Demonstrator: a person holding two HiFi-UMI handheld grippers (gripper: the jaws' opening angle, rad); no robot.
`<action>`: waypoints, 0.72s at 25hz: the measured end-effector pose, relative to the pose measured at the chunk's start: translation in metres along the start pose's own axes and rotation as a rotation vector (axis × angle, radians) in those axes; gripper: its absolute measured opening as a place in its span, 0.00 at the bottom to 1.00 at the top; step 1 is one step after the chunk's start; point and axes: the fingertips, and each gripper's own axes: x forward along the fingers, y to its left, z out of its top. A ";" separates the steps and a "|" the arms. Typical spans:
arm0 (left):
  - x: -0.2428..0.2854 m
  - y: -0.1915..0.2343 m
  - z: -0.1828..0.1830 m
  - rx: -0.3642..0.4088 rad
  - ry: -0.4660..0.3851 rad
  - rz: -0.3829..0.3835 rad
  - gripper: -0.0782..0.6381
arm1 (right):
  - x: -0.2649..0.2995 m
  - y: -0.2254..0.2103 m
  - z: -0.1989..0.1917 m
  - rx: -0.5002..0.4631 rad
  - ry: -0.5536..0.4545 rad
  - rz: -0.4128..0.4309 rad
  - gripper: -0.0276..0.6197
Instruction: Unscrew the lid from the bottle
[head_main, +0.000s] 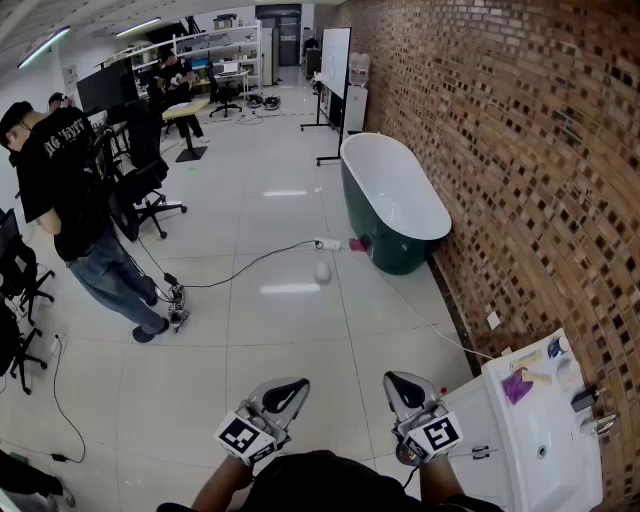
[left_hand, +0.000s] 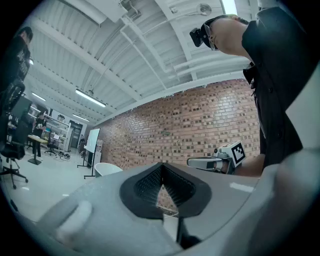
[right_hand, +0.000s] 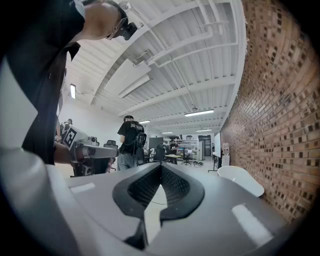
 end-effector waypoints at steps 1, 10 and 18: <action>0.003 -0.001 0.002 0.008 -0.004 -0.001 0.11 | -0.003 -0.005 0.001 -0.018 -0.001 -0.014 0.05; 0.058 -0.049 -0.004 0.035 0.023 -0.103 0.11 | -0.067 -0.041 0.010 -0.048 -0.030 -0.124 0.05; 0.130 -0.124 -0.018 0.019 0.019 -0.253 0.11 | -0.149 -0.072 0.021 -0.063 -0.005 -0.231 0.05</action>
